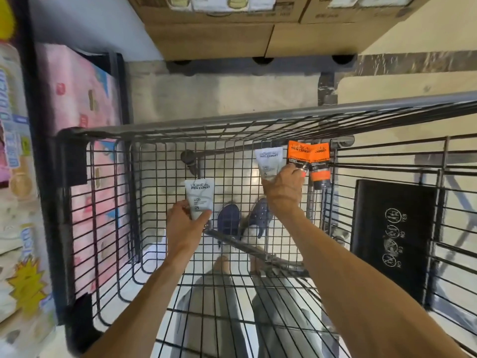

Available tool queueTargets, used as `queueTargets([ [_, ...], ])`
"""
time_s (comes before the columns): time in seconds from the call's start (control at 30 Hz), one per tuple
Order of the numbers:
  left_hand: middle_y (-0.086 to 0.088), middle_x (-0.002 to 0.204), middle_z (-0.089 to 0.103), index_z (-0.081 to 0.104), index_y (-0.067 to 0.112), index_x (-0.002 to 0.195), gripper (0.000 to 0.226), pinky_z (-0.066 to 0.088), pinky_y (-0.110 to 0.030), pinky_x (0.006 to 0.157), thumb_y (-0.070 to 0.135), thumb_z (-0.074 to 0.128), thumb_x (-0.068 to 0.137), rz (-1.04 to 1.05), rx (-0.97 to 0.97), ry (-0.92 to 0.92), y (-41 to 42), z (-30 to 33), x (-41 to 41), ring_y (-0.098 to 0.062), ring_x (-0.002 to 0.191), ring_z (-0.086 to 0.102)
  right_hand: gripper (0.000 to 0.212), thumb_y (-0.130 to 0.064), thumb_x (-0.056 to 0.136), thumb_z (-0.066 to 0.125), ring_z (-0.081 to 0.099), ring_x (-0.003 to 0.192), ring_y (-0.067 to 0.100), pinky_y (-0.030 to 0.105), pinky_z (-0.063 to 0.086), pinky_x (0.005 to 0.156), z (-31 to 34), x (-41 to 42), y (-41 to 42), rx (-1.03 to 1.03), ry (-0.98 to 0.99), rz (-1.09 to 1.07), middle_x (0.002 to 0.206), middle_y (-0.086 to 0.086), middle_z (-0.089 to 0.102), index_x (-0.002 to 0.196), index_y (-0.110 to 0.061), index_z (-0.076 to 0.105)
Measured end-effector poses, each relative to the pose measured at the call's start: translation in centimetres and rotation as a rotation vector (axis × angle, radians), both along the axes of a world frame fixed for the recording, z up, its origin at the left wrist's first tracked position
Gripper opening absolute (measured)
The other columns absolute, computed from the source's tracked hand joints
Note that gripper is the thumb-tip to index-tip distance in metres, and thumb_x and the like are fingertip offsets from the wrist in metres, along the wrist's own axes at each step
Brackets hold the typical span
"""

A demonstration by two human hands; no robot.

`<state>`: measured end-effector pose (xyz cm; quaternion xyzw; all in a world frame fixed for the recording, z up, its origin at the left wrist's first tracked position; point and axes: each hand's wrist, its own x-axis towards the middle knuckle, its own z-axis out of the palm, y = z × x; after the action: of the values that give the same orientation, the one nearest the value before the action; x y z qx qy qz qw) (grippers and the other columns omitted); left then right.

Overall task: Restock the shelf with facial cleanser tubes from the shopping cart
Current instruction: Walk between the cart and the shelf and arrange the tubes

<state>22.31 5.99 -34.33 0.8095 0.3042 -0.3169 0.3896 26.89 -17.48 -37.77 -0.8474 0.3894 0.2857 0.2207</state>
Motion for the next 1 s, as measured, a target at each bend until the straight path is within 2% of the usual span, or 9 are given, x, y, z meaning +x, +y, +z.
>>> queueTargets([
  [0.13, 0.003, 0.114, 0.065, 0.058, 0.026, 0.116, 0.041, 0.047, -0.012, 0.056, 0.031, 0.083, 0.083, -0.04, -0.02, -0.002, -0.4, 0.2, 0.4, 0.0, 0.078, 0.069, 0.061, -0.028, 0.103, 0.055, 0.029, 0.145, 0.035, 0.031, 0.023, 0.119, -0.6, -2.1, 0.4, 0.155, -0.02, 0.06, 0.154, 0.022, 0.034, 0.151, 0.001, 0.029],
  [0.23, 0.008, 0.109, 0.066, 0.057, 0.027, 0.115, 0.041, 0.043, -0.014, 0.064, 0.029, 0.083, 0.083, -0.052, -0.018, -0.006, -0.3, 0.5, 0.3, -0.001, 0.087, 0.064, 0.066, -0.028, 0.091, 0.074, 0.043, 0.13, 0.031, 0.037, 0.039, 0.112, -0.1, -2.7, 0.3, 0.125, 0.029, 0.072, 0.138, 0.015, 0.047, 0.141, -0.003, 0.038],
  [0.33, 0.017, 0.1, 0.063, 0.052, 0.029, 0.115, 0.042, 0.045, -0.01, 0.058, 0.026, 0.081, 0.085, -0.065, -0.032, -0.011, -0.3, 1.5, 0.0, 0.002, 0.085, 0.063, 0.058, -0.031, 0.088, 0.076, 0.052, 0.116, 0.026, 0.04, 0.051, 0.101, 0.5, -4.1, 0.1, 0.197, 0.027, 0.07, 0.125, 0.008, 0.048, 0.133, -0.008, 0.045],
  [0.47, 0.02, 0.098, 0.063, 0.049, 0.032, 0.114, 0.044, 0.041, -0.012, 0.062, 0.029, 0.082, 0.085, -0.081, -0.064, -0.001, -0.3, 3.1, -0.7, 0.004, 0.085, 0.062, 0.045, -0.02, 0.086, 0.08, 0.069, 0.094, 0.02, 0.029, 0.062, 0.079, 1.9, -7.1, -0.5, 0.413, 0.02, -0.14, 0.124, 0.005, 0.059, 0.124, -0.011, 0.058],
  [0.6, 0.012, 0.11, 0.069, 0.053, 0.024, 0.121, 0.049, 0.05, -0.019, 0.068, 0.028, 0.084, 0.082, -0.077, -0.115, -0.005, -0.4, 5.5, -1.8, -0.009, 0.092, 0.07, 0.026, -0.014, 0.088, 0.078, 0.077, 0.076, 0.02, 0.041, 0.065, 0.07, 7.0, -9.8, -1.0, 0.544, -0.083, -0.296, 0.099, 0.005, 0.075, 0.112, -0.009, 0.069],
  [0.67, 0.006, 0.119, 0.069, 0.052, 0.021, 0.126, 0.055, 0.055, -0.019, 0.067, 0.026, 0.084, 0.082, -0.086, -0.158, -0.027, -0.5, 7.4, -2.4, -0.01, 0.094, 0.071, 0.03, -0.017, 0.089, 0.077, 0.076, 0.073, 0.016, 0.032, 0.064, 0.066, 10.7, -10.9, -1.2, 0.553, -0.113, -0.351, 0.092, -0.002, 0.072, 0.115, -0.01, 0.063],
  [0.8, 0.001, 0.12, 0.069, 0.054, 0.021, 0.129, 0.052, 0.057, -0.017, 0.068, 0.027, 0.082, 0.085, -0.081, -0.206, -0.063, -0.9, 12.5, -3.9, -0.012, 0.098, 0.07, 0.042, -0.019, 0.093, 0.074, 0.073, 0.063, 0.006, 0.016, 0.053, 0.055, 17.6, -13.5, -1.5, 0.556, -0.211, -0.447, 0.097, -0.001, 0.068, 0.125, -0.006, 0.051],
  [0.93, -0.001, 0.123, 0.068, 0.056, 0.026, 0.128, 0.049, 0.06, -0.029, 0.082, 0.026, 0.081, 0.086, -0.072, -0.265, -0.07, -1.7, 17.9, -5.7, -0.019, 0.106, 0.069, 0.039, -0.023, 0.094, 0.073, 0.07, 0.077, 0.007, 0.022, 0.054, 0.06, 24.1, -16.0, -1.5, 0.565, -0.253, -0.498, 0.103, -0.007, 0.066, 0.125, -0.012, 0.053],
  [1.0, 0.0, 0.123, 0.069, 0.056, 0.026, 0.127, 0.048, 0.057, -0.025, 0.078, 0.024, 0.08, 0.086, -0.081, -0.277, -0.077, -2.0, 20.5, -6.4, -0.016, 0.103, 0.068, 0.034, -0.02, 0.093, 0.074, 0.07, 0.076, 0.006, 0.017, 0.052, 0.052, 26.5, -17.3, -1.3, 0.556, -0.272, -0.515, 0.105, -0.005, 0.065, 0.12, -0.014, 0.054],
])
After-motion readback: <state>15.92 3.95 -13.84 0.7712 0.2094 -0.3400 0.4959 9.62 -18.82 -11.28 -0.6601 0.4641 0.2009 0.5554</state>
